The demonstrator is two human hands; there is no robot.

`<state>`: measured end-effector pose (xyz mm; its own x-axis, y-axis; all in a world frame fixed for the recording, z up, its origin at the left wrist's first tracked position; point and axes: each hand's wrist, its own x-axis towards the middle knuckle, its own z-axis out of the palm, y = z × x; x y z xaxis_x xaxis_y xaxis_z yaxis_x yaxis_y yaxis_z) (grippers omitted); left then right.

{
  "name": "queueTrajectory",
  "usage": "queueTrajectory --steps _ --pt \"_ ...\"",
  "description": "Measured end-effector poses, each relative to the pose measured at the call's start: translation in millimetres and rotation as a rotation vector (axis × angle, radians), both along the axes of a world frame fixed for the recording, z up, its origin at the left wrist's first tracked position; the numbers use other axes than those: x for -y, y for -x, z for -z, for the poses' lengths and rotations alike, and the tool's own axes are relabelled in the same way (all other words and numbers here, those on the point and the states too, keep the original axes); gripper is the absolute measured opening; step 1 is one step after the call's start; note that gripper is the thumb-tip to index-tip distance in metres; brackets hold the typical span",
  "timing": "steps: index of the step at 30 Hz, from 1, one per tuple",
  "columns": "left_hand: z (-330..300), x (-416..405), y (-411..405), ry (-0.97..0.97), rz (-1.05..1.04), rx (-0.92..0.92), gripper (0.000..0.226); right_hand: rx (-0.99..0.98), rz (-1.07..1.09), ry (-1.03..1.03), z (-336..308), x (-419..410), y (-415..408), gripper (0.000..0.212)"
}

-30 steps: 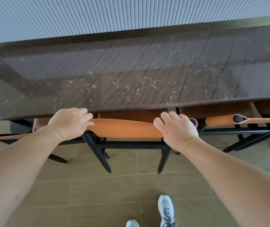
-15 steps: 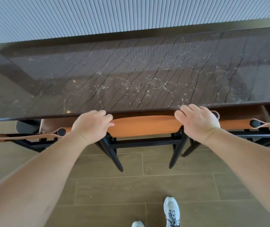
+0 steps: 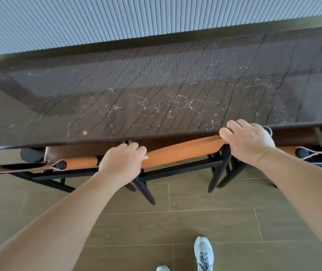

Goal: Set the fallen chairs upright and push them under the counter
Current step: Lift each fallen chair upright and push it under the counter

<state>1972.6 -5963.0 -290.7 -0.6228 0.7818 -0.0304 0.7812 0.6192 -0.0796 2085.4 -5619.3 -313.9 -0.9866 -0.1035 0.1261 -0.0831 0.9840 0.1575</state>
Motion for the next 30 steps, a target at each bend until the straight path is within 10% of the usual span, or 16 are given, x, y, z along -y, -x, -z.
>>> queueTrajectory --steps 30 --pt "18.1 35.4 32.3 -0.026 0.058 -0.048 0.027 0.06 0.006 0.003 22.5 50.9 -4.2 0.038"
